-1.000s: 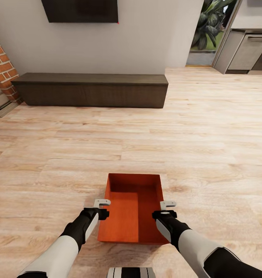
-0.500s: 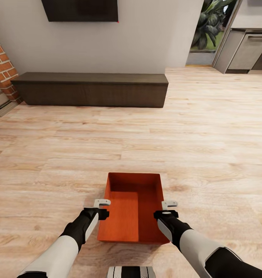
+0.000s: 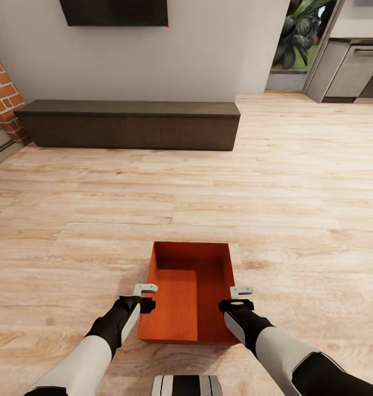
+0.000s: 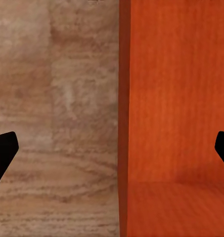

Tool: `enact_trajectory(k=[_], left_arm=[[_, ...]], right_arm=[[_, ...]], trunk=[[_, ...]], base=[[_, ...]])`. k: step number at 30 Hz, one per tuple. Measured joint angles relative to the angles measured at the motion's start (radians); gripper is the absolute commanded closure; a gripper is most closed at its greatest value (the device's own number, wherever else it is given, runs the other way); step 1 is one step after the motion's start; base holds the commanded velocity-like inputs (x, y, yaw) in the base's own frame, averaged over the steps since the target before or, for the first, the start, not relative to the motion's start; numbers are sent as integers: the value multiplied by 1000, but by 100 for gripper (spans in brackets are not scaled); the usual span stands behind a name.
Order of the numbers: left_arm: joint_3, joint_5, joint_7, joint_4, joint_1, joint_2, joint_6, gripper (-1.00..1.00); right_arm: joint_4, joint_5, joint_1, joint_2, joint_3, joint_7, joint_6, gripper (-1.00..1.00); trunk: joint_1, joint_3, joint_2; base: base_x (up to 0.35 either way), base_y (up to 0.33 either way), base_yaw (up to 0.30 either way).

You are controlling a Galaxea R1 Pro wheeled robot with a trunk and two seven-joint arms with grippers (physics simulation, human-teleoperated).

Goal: Move the two storage containers from the living room to the garage. In the garage, place one container on the floor and stack the other container on top of it (either order is fine).

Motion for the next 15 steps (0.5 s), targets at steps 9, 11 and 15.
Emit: enact_trajectory(k=[9, 11, 15], left_arm=[[0, 0, 0, -1, 0, 0, 0, -100], [0, 0, 0, -1, 0, 0, 0, -100], [0, 0, 0, -1, 0, 0, 0, -100]], right_arm=[[0, 0, 0, 0, 0, 0, 0, -100], [0, 0, 0, 0, 0, 0, 0, -100], [0, -1, 0, 0, 0, 0, 0, -100]], trunk=[[15, -12, -28], [23, -19, -42], [38, -31, -70]], base=[[0, 0, 0], [0, 0, 0], [0, 0, 0]])
